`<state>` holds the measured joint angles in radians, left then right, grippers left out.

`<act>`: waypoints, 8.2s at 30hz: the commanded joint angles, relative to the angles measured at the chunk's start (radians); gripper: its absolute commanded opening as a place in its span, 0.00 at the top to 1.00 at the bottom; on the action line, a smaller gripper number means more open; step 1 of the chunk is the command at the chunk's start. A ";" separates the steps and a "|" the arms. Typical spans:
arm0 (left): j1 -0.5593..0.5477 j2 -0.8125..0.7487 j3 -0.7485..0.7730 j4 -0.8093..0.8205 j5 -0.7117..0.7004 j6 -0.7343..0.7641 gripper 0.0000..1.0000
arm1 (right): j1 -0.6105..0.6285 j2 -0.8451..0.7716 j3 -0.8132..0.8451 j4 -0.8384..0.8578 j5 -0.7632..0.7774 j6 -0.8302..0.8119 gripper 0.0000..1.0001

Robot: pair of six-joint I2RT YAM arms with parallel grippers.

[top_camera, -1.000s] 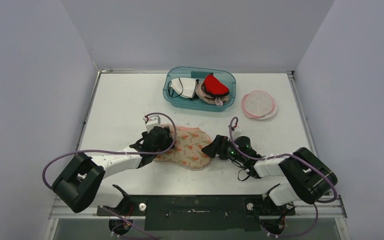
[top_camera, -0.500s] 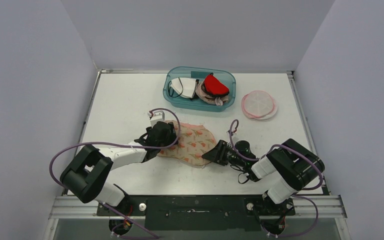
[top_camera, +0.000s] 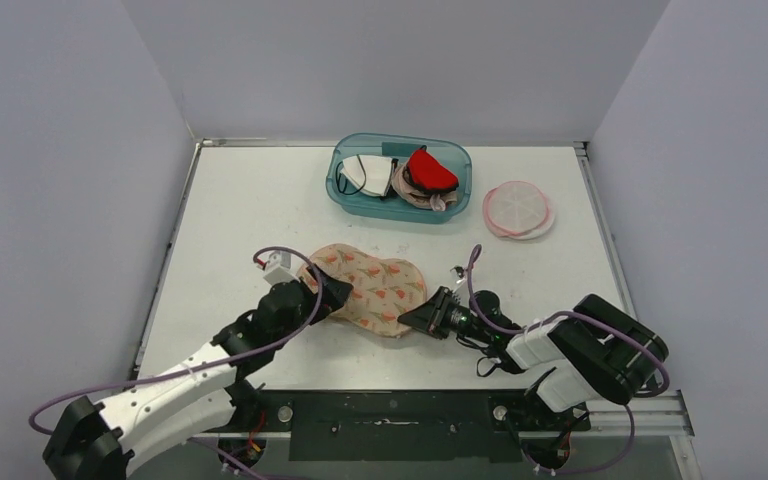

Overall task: Unzip the laundry bag and remove the bra
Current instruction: Adjust the laundry bag at the center of the board, then pick up the laundry bag at the center of the board, then unzip the laundry bag at the center of the board.

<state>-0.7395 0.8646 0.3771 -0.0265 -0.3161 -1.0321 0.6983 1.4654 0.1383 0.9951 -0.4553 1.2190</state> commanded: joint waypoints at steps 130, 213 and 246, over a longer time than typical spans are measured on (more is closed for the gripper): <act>-0.342 0.323 0.991 -1.035 -0.629 -0.724 1.00 | 0.336 -0.423 0.254 -0.002 0.387 -0.500 0.27; -0.073 0.396 0.076 0.654 0.222 0.262 0.66 | 0.376 -0.654 0.012 -0.648 0.592 -0.688 0.95; -0.346 0.305 -0.235 0.605 -0.003 -0.606 0.05 | 0.496 -0.156 0.145 -0.236 0.548 -0.676 0.95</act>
<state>-1.0748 1.1080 0.1398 0.4362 -0.3058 -1.6077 1.1572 1.2957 0.2344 0.6270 0.1184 0.5640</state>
